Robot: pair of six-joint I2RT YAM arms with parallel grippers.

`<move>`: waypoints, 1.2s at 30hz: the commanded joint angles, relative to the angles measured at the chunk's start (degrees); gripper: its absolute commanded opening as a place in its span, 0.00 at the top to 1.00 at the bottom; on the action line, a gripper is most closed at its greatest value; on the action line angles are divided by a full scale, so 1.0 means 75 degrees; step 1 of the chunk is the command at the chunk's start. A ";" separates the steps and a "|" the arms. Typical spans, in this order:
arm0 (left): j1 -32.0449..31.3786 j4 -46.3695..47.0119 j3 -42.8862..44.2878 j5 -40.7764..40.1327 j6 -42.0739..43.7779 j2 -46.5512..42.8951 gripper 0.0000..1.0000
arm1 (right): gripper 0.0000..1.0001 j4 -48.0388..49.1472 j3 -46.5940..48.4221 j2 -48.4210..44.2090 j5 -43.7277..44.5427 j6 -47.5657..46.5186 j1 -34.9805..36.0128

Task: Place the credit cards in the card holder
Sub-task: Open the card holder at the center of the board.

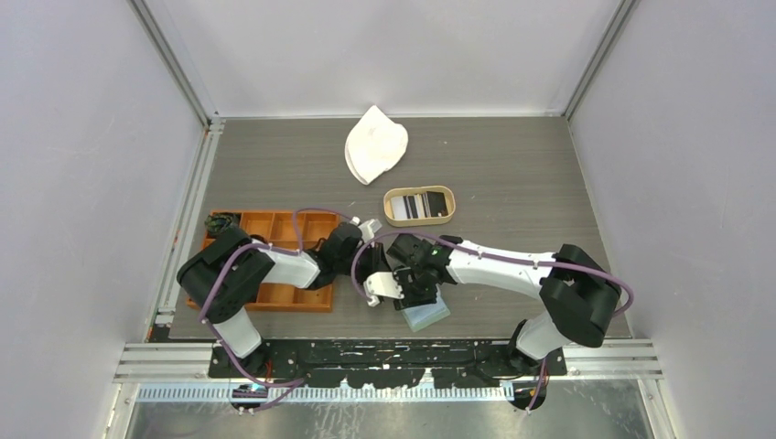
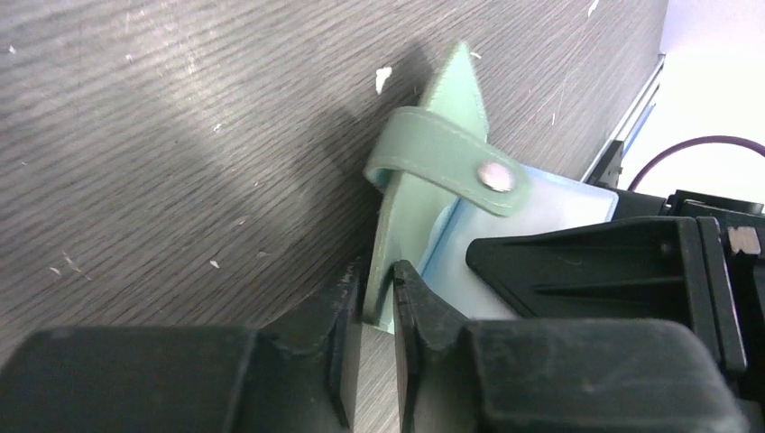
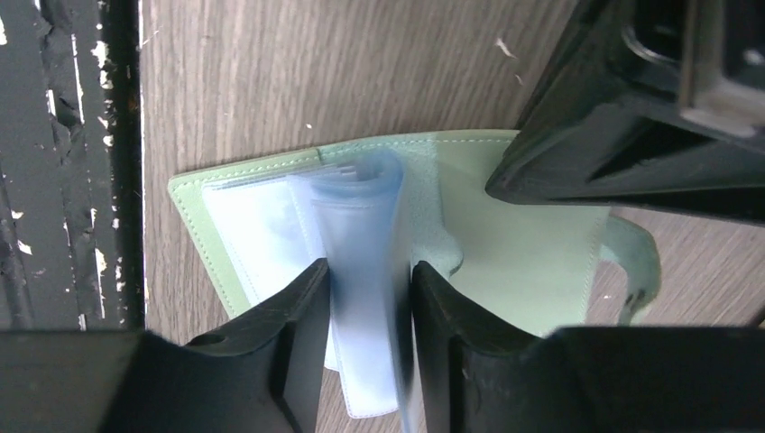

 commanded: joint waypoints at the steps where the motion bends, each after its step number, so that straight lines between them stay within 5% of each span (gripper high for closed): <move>1: 0.0081 -0.0223 0.0142 -0.0531 0.0324 -0.0510 0.75 | 0.61 0.0186 0.0402 -0.0033 -0.0185 0.0418 -0.0273; 7: 0.0087 -0.0461 -0.0158 -0.1360 0.0556 -0.1690 0.59 | 0.75 0.0142 0.0623 -0.0080 -0.0829 0.1028 -0.1016; 18: 0.0044 0.0140 -0.1450 -0.1425 0.0780 -0.4159 0.51 | 0.82 0.0415 0.1232 0.0403 -0.2533 0.3668 -0.2927; 36: -0.0724 0.2817 -0.1849 -0.2725 -0.0569 -0.2384 0.51 | 0.82 0.2269 0.0874 0.1624 -0.4383 0.8213 -0.4643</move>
